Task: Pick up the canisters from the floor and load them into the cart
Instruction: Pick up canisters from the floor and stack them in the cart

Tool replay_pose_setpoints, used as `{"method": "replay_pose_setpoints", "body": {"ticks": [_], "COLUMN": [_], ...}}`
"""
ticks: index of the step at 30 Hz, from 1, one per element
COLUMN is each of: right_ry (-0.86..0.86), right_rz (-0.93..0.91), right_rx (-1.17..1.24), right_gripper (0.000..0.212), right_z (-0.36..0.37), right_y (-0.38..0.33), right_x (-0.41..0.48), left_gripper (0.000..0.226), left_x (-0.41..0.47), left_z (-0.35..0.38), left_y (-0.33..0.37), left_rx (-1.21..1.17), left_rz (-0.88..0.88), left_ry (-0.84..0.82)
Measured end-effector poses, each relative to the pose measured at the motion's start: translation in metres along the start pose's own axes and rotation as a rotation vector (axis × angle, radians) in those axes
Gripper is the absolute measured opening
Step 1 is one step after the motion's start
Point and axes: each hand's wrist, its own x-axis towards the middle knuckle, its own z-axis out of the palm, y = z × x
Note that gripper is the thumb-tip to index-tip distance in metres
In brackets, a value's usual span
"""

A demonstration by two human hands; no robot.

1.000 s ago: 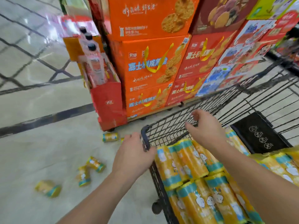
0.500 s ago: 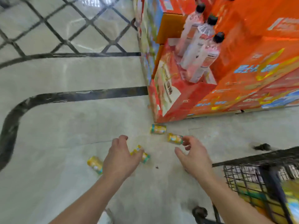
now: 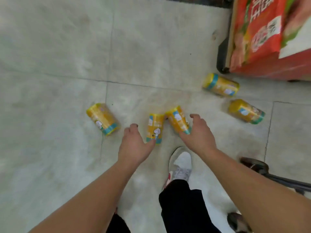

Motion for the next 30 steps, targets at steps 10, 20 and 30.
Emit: {"method": "replay_pose_setpoints", "body": {"ticks": [10, 20, 30], "right_ry": [0.0, 0.084, 0.376], "right_rz": [-0.032, 0.072, -0.022], "right_rx": [-0.034, 0.216, 0.563], "right_gripper": [0.086, 0.077, 0.08], "right_z": [0.085, 0.035, -0.146], "right_y": [0.036, 0.033, -0.029], "right_x": [0.106, -0.003, -0.246], "left_gripper": [0.072, 0.043, 0.044], "left_x": [0.104, 0.016, -0.205], "left_z": [0.114, 0.049, -0.144], "left_y": [-0.02, 0.012, 0.108], "left_rx": [-0.156, -0.267, -0.318], "left_rz": [-0.031, 0.014, 0.36], "left_ry": [0.003, 0.027, -0.012]}}
